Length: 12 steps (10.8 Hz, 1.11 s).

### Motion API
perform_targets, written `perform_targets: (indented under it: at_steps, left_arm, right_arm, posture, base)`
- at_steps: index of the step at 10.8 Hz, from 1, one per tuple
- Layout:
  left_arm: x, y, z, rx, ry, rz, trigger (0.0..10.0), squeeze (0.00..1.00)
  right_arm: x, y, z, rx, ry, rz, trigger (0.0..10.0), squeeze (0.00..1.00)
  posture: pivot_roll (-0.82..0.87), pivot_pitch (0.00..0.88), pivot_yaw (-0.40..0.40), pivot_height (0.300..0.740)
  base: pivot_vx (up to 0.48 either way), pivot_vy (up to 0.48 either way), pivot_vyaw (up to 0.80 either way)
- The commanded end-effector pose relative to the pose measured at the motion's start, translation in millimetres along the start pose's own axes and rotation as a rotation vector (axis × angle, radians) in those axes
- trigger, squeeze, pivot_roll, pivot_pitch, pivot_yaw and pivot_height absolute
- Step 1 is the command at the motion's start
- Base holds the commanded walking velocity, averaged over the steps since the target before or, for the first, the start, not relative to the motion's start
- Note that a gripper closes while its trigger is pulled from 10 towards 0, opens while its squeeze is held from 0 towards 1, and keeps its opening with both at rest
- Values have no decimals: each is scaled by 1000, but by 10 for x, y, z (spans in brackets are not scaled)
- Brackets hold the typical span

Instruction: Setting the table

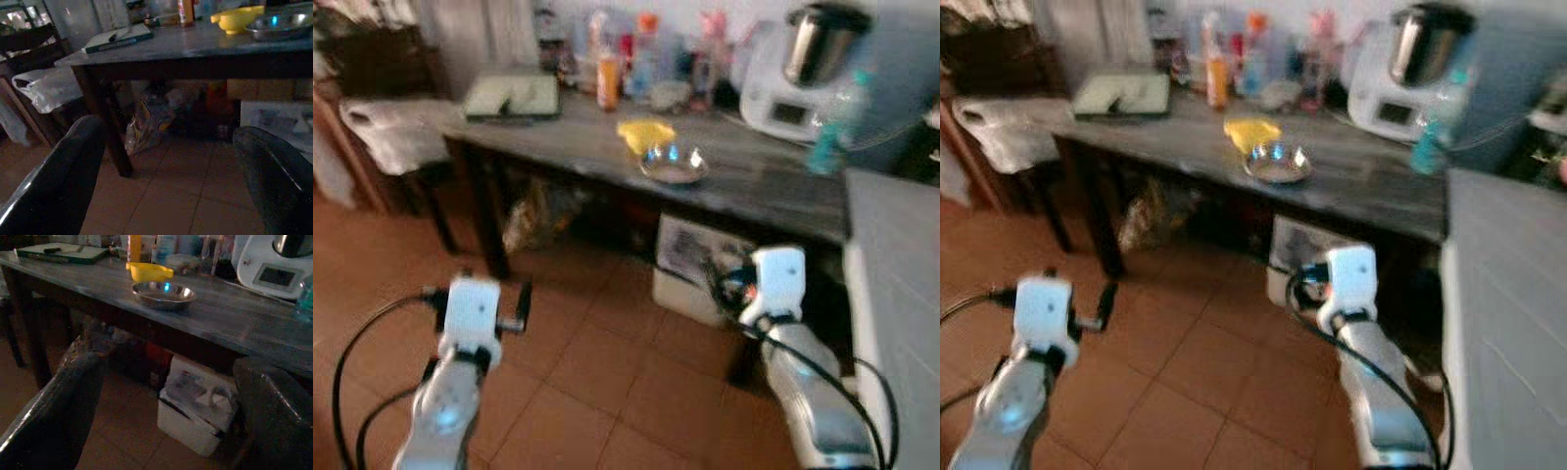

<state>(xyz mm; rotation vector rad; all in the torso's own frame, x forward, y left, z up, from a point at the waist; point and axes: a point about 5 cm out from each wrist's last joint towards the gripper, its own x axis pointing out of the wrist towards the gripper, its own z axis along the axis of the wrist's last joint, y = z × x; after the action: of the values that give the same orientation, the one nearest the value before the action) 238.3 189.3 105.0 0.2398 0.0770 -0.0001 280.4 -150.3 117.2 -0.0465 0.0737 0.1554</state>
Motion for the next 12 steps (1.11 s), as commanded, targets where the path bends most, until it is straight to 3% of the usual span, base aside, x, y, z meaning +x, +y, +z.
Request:
perform_targets:
  at_steps: [1,5,8,10,12]
  left_arm:
    - [24,-1,14,5,-2,-8,10000,0]
    - [48,-9,25,15,-8,-19,10000,0]
    - [49,-66,-8,3,0,-17,10000,0]
    - [83,-86,8,-13,-19,-22,10000,0]
    - [104,-138,28,-30,-43,-63,10000,0]
  right_arm:
    - [25,26,69,-19,-16,20,10000,0]
    - [-24,155,30,26,4,40,10000,0]
    - [-52,11,36,-8,-38,-76,10000,0]
    - [-57,-151,33,-6,-31,-137,10000,0]
    - [-55,-166,40,-7,-33,-146,10000,0]
  posture:
    - [150,0,-24,740]
    - [151,0,-23,740]
    - [145,0,-39,740]
    - [131,0,-36,740]
    - [131,0,-38,740]
  base:
    - [-277,0,0]
    - [-283,0,0]
    - [-365,0,0]
    - [0,0,0]
    - [0,0,0]
